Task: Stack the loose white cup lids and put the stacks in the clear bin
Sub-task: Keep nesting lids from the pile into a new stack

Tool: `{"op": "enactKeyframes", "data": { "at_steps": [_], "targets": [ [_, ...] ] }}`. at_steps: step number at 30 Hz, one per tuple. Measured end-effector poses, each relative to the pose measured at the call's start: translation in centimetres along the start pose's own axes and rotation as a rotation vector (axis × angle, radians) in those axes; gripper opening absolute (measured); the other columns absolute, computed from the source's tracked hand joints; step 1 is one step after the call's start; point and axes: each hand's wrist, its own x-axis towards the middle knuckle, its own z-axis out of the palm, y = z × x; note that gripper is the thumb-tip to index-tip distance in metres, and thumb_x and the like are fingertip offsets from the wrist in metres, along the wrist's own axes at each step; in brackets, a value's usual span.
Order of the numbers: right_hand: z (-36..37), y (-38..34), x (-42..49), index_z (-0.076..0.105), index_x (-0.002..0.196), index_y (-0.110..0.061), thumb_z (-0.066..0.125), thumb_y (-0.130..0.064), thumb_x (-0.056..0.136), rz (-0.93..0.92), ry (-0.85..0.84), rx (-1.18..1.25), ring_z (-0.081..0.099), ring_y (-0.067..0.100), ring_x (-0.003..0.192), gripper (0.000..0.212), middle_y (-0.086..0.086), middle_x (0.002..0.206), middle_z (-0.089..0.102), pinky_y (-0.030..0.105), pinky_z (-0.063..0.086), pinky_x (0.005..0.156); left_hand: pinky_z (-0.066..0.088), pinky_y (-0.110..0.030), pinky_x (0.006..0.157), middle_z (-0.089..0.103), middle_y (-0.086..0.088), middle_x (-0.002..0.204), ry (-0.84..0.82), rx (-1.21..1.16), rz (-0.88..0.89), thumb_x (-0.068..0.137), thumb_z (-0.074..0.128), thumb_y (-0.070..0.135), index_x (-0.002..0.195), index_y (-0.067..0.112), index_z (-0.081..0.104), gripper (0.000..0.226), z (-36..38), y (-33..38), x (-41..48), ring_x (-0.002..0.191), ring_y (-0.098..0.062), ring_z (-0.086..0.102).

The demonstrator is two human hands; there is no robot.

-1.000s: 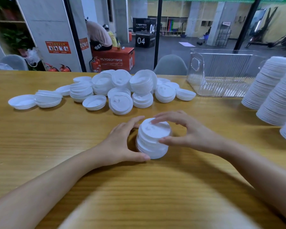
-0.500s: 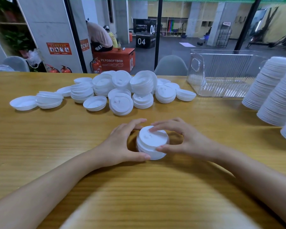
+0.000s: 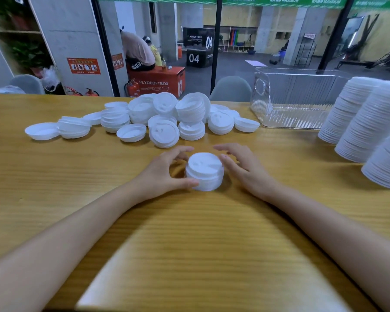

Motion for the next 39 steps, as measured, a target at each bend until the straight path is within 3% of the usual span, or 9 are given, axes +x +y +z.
{"op": "enactKeyframes", "data": {
  "at_steps": [2, 6, 8, 12, 17, 22, 29, 36, 39],
  "targets": [
    [-0.1, 0.3, 0.0, 0.059, 0.129, -0.020, 0.038, -0.048, 0.096, -0.004, 0.050, 0.000, 0.040, -0.005, 0.108, 0.048, -0.015, 0.121, 0.054, 0.043, 0.033, 0.108, 0.031, -0.002, 0.094, 0.055, 0.023, 0.115, 0.029, 0.008, -0.005, 0.071, 0.081, 0.042, 0.138, 0.032, 0.045, 0.076, 0.1, 0.1, 0.1, 0.116, 0.004, 0.051],
    [0.0, 1.0, 0.6, 0.058, 0.131, -0.016, 0.034, -0.045, 0.096, 0.029, 0.116, 0.016, 0.049, 0.019, 0.117, 0.051, -0.006, 0.123, 0.057, 0.035, 0.035, 0.105, 0.036, -0.008, 0.090, 0.060, 0.018, 0.115, 0.082, -0.027, -0.025, 0.084, 0.052, 0.069, 0.138, 0.030, 0.047, 0.067, 0.1, 0.3, 0.2, 0.111, 0.009, 0.053],
    [0.3, 1.2, 1.0, 0.057, 0.132, -0.013, 0.032, -0.050, 0.096, 0.017, 0.118, 0.005, 0.051, 0.023, 0.119, 0.058, 0.002, 0.127, 0.060, 0.038, 0.036, 0.105, 0.036, -0.011, 0.088, 0.061, 0.011, 0.122, 0.133, -0.024, -0.044, 0.089, 0.038, 0.068, 0.137, 0.029, 0.048, 0.063, 0.1, 0.2, 0.3, 0.112, 0.001, 0.054],
    [0.5, 1.5, 1.4, 0.055, 0.132, -0.012, 0.023, -0.059, 0.093, 0.002, 0.170, -0.006, 0.051, 0.026, 0.119, 0.069, 0.008, 0.126, 0.061, 0.042, 0.037, 0.105, 0.034, -0.011, 0.085, 0.059, 0.000, 0.127, 0.261, 0.092, -0.022, 0.105, 0.033, 0.042, 0.138, 0.018, 0.049, 0.044, 0.4, 0.1, 0.4, 0.114, -0.009, 0.051],
    [0.6, 0.8, 1.4, 0.052, 0.137, -0.019, 0.015, -0.064, 0.089, 0.038, 0.176, -0.120, 0.041, 0.024, 0.128, 0.075, 0.004, 0.136, 0.055, 0.043, 0.034, 0.107, 0.040, -0.044, 0.100, 0.059, -0.005, 0.127, 0.378, 0.281, -0.016, 0.106, 0.036, 0.032, 0.135, 0.014, 0.051, 0.037, 0.6, 0.0, 0.5, 0.119, -0.021, 0.050],
    [-0.2, 1.7, 3.1, 0.054, 0.132, -0.023, 0.019, -0.058, 0.092, -0.002, 0.268, -0.296, 0.041, 0.025, 0.126, 0.064, -0.002, 0.136, 0.055, 0.040, 0.032, 0.099, 0.026, -0.029, 0.093, 0.066, 0.000, 0.117, 0.487, 0.532, 0.090, 0.099, 0.037, 0.034, 0.120, 0.016, 0.063, 0.038, -0.9, -1.0, 1.6, 0.112, -0.023, 0.054],
    [0.1, 2.9, 17.7, 0.055, 0.133, -0.028, 0.020, -0.059, 0.091, -0.077, 0.248, -0.455, 0.040, 0.024, 0.130, 0.063, -0.006, 0.141, 0.051, 0.039, 0.029, 0.100, 0.032, -0.041, 0.093, 0.067, -0.003, 0.114, 0.543, 0.645, 0.217, 0.094, 0.036, 0.038, 0.117, 0.015, 0.065, 0.043, -9.5, -4.8, 15.0, 0.110, -0.028, 0.055],
    [0.5, 5.2, 27.8, 0.058, 0.129, -0.028, 0.012, -0.065, 0.087, -0.013, 0.060, -0.359, 0.039, 0.020, 0.125, 0.072, -0.008, 0.132, 0.055, 0.034, 0.025, 0.095, 0.029, -0.043, 0.102, 0.056, -0.003, 0.134, 0.273, 0.582, -0.209, 0.103, 0.036, 0.038, 0.128, 0.021, 0.058, 0.037, -14.8, -9.0, 25.7, 0.122, -0.030, 0.045],
    [-0.3, 5.9, 29.7, 0.055, 0.133, -0.031, 0.019, -0.062, 0.095, 0.085, -0.071, -0.323, 0.036, 0.017, 0.127, 0.061, -0.008, 0.138, 0.051, 0.031, 0.021, 0.092, 0.034, -0.046, 0.105, 0.056, -0.005, 0.137, 0.132, 0.561, -0.276, 0.096, 0.027, 0.056, 0.131, 0.024, 0.057, 0.056, -15.7, -9.5, 27.5, 0.125, -0.032, 0.045]
  ]
}}
